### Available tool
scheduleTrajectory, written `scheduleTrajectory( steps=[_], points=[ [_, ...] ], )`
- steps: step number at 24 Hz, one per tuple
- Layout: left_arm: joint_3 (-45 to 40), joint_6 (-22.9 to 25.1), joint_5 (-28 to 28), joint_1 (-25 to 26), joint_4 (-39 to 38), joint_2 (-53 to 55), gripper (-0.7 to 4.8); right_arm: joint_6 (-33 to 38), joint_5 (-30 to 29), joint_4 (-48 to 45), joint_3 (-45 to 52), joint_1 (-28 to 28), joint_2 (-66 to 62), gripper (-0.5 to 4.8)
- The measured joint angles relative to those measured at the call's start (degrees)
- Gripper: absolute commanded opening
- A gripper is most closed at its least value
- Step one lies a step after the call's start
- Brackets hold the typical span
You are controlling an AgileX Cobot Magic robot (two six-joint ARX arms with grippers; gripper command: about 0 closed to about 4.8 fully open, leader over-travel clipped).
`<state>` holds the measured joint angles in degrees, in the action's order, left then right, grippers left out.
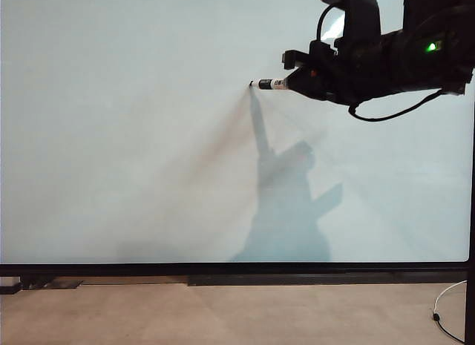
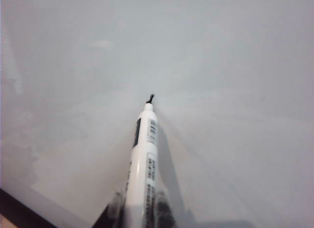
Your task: Pick up the pen on the shelf to the right of the whiteboard and draw a triangle.
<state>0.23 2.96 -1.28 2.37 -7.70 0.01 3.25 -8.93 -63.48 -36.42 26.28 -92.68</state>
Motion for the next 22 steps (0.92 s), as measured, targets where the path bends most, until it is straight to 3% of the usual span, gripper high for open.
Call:
scheduleTrajectory(
  steps=[22],
  points=[
    [0.0, 0.0, 0.0, 0.0, 0.0, 0.0, -0.05, 1.9, -2.8, -0.6, -2.9, 0.8, -5.8, -0.03]
  ],
)
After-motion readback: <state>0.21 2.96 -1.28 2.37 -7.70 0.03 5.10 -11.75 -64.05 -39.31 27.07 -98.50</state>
